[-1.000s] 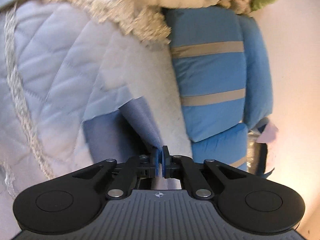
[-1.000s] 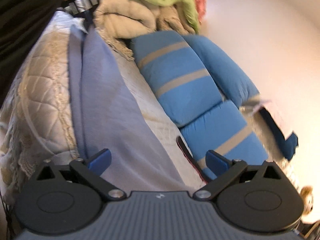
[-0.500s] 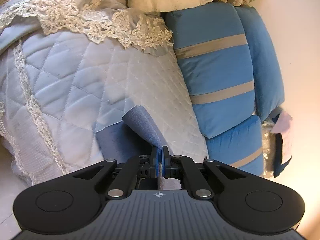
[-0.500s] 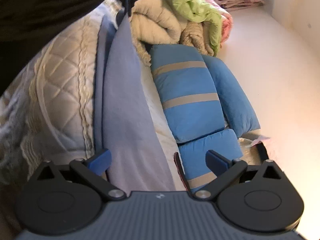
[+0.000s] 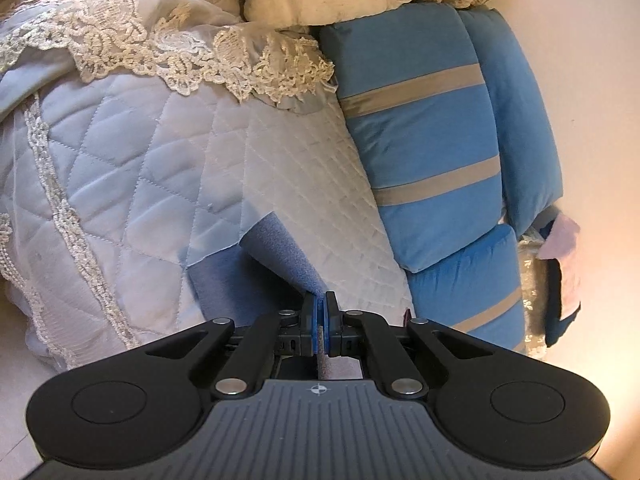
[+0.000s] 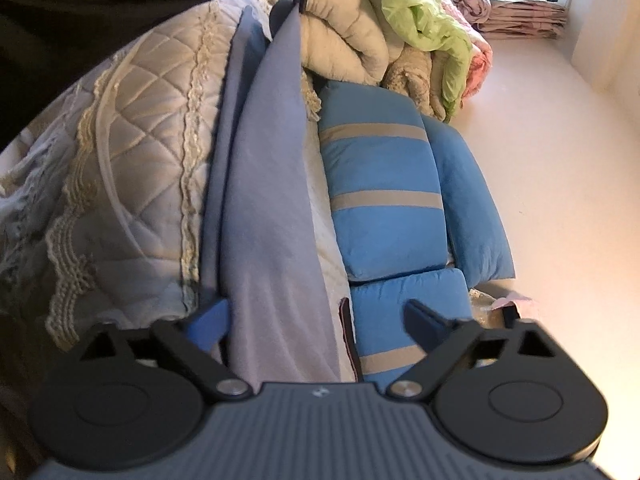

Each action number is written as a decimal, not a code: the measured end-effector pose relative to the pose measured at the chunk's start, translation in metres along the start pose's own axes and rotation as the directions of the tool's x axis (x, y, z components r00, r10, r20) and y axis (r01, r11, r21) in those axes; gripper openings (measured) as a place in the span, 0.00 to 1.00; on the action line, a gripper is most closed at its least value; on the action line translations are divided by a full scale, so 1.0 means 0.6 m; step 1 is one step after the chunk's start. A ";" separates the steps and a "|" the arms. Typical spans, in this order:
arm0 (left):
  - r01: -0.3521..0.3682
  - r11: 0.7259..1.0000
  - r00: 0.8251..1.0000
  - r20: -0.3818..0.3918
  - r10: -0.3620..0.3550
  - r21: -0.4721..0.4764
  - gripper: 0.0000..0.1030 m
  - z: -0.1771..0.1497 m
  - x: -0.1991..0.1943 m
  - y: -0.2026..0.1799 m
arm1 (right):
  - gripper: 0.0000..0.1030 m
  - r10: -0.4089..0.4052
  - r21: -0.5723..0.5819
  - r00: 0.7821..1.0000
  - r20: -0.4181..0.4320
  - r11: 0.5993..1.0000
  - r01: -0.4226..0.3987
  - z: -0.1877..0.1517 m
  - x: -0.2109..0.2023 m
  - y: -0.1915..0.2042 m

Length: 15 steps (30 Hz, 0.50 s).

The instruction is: Fold clothes

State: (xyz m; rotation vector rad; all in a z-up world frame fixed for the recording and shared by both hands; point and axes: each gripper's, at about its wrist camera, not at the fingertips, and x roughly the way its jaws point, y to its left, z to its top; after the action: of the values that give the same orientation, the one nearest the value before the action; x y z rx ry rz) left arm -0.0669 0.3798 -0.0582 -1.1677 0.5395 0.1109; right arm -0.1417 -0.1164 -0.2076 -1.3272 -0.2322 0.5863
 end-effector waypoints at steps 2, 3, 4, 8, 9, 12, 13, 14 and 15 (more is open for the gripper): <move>-0.006 1.000 1.000 -0.005 0.006 -0.005 0.02 -0.001 0.000 0.005 | 0.66 0.016 -0.026 1.000 -0.007 1.000 -0.017 -0.002 -0.001 0.002; -0.010 1.000 1.000 -0.008 0.010 -0.006 0.02 -0.002 0.000 0.007 | 0.45 0.033 -0.046 0.999 -0.009 0.998 -0.034 -0.003 -0.003 0.006; -0.013 1.000 1.000 -0.010 0.013 -0.005 0.02 -0.002 -0.001 0.009 | 0.33 0.045 -0.062 0.999 -0.015 0.997 -0.046 -0.004 -0.004 0.009; -0.037 0.999 0.999 -0.023 0.038 0.020 0.02 -0.003 -0.001 0.013 | 0.01 0.092 -0.081 0.995 -0.022 0.992 -0.094 -0.007 -0.015 0.014; -0.046 0.999 0.999 -0.026 0.047 0.027 0.02 -0.004 0.000 0.014 | 0.01 0.105 -0.080 0.994 -0.023 0.991 -0.106 -0.007 -0.019 0.014; -0.075 0.996 0.996 -0.039 0.077 0.038 0.02 -0.007 0.003 0.020 | 0.00 0.140 -0.088 0.990 -0.024 0.986 -0.142 -0.007 -0.027 0.021; -0.082 0.996 0.996 -0.042 0.084 0.041 0.02 -0.008 0.004 0.023 | 0.00 0.152 -0.091 0.988 -0.024 0.984 -0.154 -0.008 -0.029 0.024; -0.087 0.995 0.995 -0.043 0.088 0.043 0.02 -0.009 0.005 0.025 | 0.00 0.162 -0.093 0.986 -0.025 0.982 -0.164 -0.008 -0.030 0.027; -0.091 0.995 0.995 -0.046 0.092 0.042 0.02 -0.010 0.007 0.028 | 0.00 0.166 -0.089 0.986 -0.028 0.982 -0.168 -0.008 -0.030 0.027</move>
State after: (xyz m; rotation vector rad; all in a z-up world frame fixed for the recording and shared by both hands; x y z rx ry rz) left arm -0.0714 0.3803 -0.0758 -1.1089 0.6348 0.1508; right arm -0.1587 -0.1279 -0.2211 -1.4496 -0.1327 0.7097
